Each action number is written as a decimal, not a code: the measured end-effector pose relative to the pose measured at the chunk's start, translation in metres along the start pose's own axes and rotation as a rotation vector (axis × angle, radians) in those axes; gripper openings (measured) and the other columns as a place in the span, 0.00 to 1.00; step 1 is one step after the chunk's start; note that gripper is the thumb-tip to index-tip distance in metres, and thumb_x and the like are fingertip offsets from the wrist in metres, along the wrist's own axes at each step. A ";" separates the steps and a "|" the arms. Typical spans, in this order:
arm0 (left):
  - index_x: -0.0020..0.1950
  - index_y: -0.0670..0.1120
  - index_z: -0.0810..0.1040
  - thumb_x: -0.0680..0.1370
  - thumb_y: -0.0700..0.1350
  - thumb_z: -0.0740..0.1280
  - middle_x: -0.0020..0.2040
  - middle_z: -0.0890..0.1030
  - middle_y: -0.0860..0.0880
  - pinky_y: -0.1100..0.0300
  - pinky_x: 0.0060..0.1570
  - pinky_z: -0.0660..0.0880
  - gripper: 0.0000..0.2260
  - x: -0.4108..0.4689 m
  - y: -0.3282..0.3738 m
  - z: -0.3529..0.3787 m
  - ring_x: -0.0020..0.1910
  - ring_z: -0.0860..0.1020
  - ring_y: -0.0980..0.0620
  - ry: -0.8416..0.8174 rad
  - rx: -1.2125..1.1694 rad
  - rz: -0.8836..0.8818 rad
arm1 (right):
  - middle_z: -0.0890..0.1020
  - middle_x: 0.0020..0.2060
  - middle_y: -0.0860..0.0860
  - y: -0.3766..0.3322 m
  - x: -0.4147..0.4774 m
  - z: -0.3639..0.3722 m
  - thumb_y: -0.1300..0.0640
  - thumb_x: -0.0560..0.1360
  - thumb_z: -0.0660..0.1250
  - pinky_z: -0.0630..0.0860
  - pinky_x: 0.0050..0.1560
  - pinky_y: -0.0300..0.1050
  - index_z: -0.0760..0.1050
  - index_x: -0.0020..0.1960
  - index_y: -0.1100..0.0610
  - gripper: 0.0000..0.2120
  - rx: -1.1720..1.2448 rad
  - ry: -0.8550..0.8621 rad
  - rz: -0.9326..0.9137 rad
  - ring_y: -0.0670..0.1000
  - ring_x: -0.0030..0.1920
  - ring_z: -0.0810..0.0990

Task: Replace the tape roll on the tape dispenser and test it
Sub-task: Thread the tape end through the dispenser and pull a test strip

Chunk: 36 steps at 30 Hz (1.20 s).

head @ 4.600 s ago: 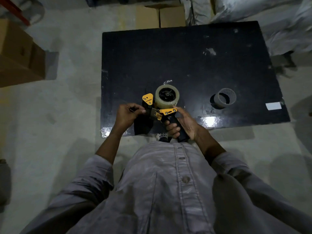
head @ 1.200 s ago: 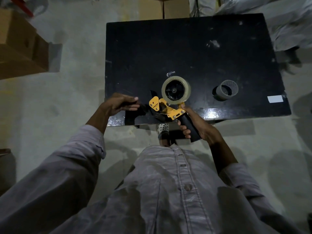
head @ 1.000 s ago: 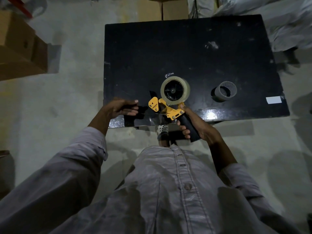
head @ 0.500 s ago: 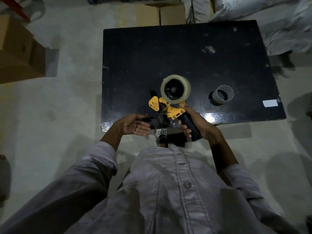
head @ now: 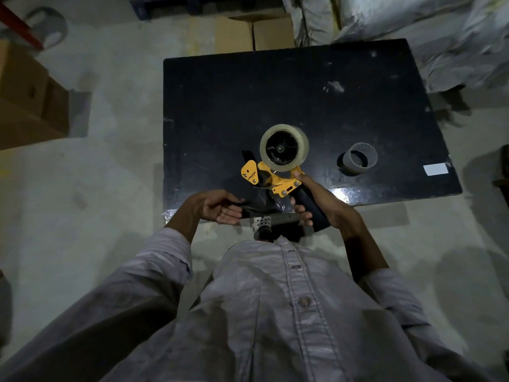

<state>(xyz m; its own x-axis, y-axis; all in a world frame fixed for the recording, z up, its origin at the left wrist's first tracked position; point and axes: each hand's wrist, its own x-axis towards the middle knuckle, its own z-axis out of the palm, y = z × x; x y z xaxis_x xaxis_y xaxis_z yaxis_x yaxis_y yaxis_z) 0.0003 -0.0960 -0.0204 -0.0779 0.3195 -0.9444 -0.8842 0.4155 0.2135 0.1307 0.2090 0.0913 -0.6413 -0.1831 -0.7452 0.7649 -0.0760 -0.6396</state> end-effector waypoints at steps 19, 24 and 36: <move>0.48 0.40 0.84 0.85 0.43 0.74 0.38 0.82 0.45 0.64 0.30 0.83 0.09 0.005 0.061 -0.040 0.26 0.81 0.56 0.436 0.022 0.557 | 0.75 0.35 0.56 0.022 0.027 0.013 0.23 0.80 0.68 0.71 0.33 0.46 0.81 0.46 0.57 0.34 -0.128 0.192 -0.137 0.53 0.29 0.71; 0.44 0.40 0.86 0.82 0.44 0.78 0.38 0.85 0.40 0.61 0.25 0.78 0.10 0.024 0.071 -0.048 0.29 0.79 0.50 0.688 0.203 0.671 | 0.79 0.34 0.55 0.054 0.058 0.037 0.26 0.81 0.69 0.74 0.31 0.47 0.81 0.48 0.59 0.34 -0.113 0.298 -0.173 0.54 0.30 0.75; 0.44 0.43 0.91 0.78 0.55 0.81 0.33 0.86 0.46 0.63 0.33 0.78 0.15 0.039 0.077 -0.051 0.28 0.80 0.55 0.899 0.519 0.771 | 0.83 0.35 0.47 0.082 0.093 0.053 0.30 0.83 0.70 0.78 0.43 0.47 0.82 0.49 0.54 0.26 -0.398 0.384 -0.264 0.46 0.37 0.83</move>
<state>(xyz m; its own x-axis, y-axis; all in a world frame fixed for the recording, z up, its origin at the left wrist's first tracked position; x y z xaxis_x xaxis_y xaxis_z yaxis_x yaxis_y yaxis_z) -0.0938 -0.0949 -0.0538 -0.9447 0.0261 -0.3269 -0.2068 0.7264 0.6555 0.1366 0.1339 -0.0204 -0.8385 0.1641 -0.5196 0.5437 0.3151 -0.7779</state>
